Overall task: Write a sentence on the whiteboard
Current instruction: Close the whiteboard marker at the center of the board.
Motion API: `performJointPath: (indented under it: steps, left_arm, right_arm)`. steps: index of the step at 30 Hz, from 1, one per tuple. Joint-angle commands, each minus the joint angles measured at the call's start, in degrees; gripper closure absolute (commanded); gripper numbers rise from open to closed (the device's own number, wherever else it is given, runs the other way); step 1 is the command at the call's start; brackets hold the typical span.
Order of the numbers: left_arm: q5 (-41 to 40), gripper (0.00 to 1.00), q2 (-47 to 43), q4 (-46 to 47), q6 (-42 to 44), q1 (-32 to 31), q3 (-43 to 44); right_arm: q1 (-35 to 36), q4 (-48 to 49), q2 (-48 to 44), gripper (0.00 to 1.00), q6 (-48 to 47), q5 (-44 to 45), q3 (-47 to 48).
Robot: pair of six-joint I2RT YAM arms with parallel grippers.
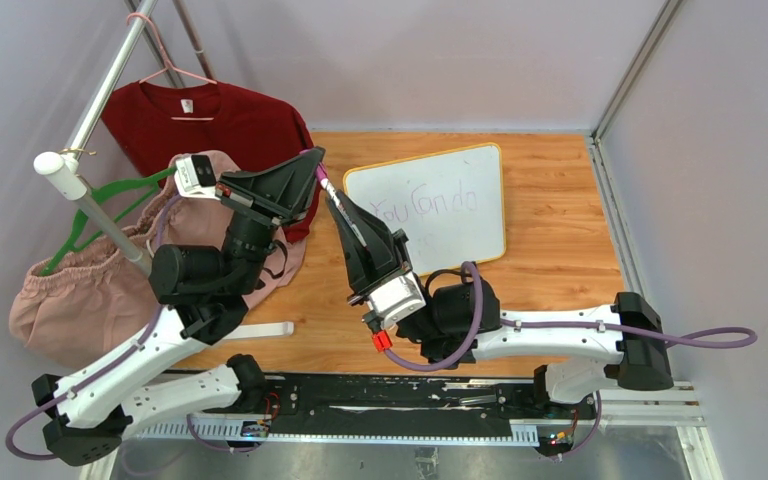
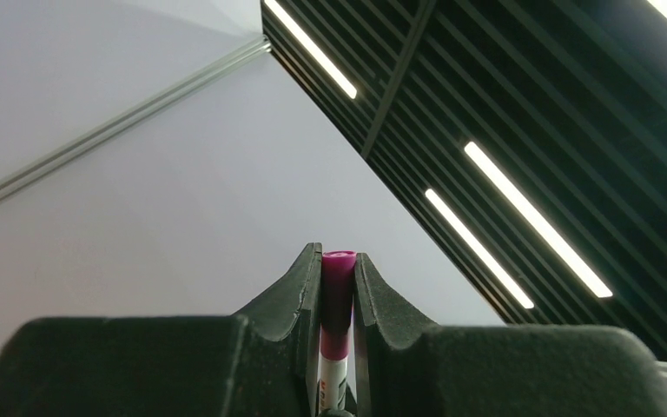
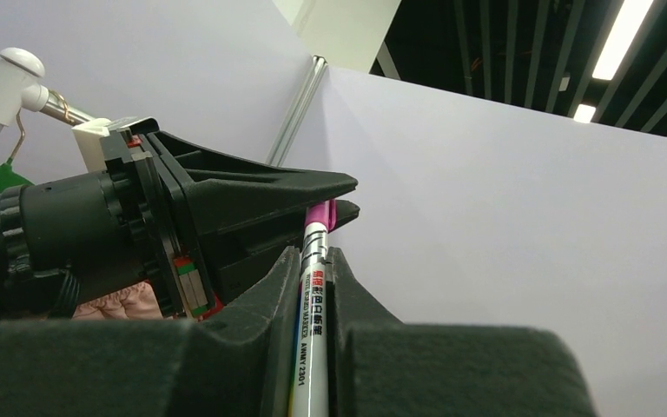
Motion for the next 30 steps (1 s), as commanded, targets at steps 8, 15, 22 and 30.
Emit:
performJointPath:
  steps: [8,15,22,30]
  left_arm:
    - [10.7,1.0,4.1,-8.3,1.5,-8.0,-1.9]
    - [10.0,1.0,4.5,-8.3,2.1,-8.9,-1.6]
    - [1.1,1.0,-0.8,-9.3,6.2,-8.9,-3.6]
    - [-5.4,1.0,-4.7,-10.8,10.8,-8.9,-2.7]
  right_arm:
    - [-1.5,-2.5,3.3,1.0,-0.9,3.0,5.1]
    - [-1.6,-2.6,3.4,1.0,-1.3,3.3,5.4]
    - [-1.3,-2.6,-0.8,1.0,1.0,0.6,-0.4]
    - [0.4,-5.8,-4.2,0.94,3.0,-2.4,-5.1]
